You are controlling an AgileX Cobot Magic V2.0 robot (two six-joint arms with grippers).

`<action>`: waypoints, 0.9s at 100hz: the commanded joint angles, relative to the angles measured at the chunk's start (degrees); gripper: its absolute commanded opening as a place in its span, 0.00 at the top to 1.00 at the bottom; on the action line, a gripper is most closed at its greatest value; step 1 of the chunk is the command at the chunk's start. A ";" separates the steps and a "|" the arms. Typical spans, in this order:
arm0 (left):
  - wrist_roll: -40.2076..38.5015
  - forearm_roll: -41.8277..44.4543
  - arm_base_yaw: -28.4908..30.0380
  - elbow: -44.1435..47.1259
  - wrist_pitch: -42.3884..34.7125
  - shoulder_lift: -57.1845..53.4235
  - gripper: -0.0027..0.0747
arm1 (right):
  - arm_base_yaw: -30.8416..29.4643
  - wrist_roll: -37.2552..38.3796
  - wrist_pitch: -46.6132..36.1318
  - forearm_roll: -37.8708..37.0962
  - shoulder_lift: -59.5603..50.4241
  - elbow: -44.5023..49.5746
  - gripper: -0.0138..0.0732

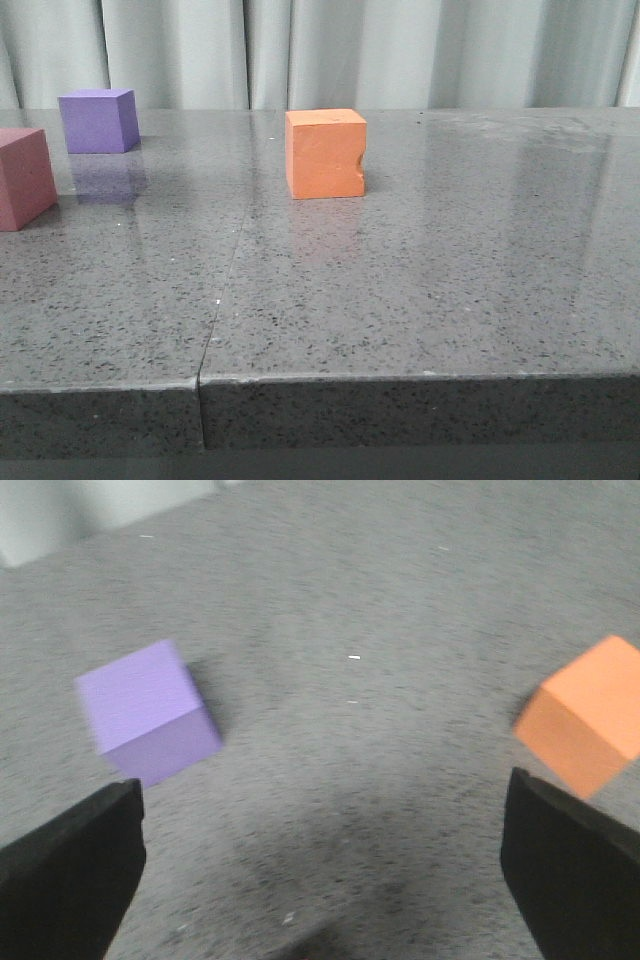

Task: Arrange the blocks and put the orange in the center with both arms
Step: 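Raise the right gripper away from the orange cube, then reach the left gripper down and grasp the orange cube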

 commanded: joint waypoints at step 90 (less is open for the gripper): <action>40.98 -27.06 -9.97 -24.05 15.45 25.23 0.07 | -0.13 -0.40 -4.36 -0.89 0.48 -1.44 0.92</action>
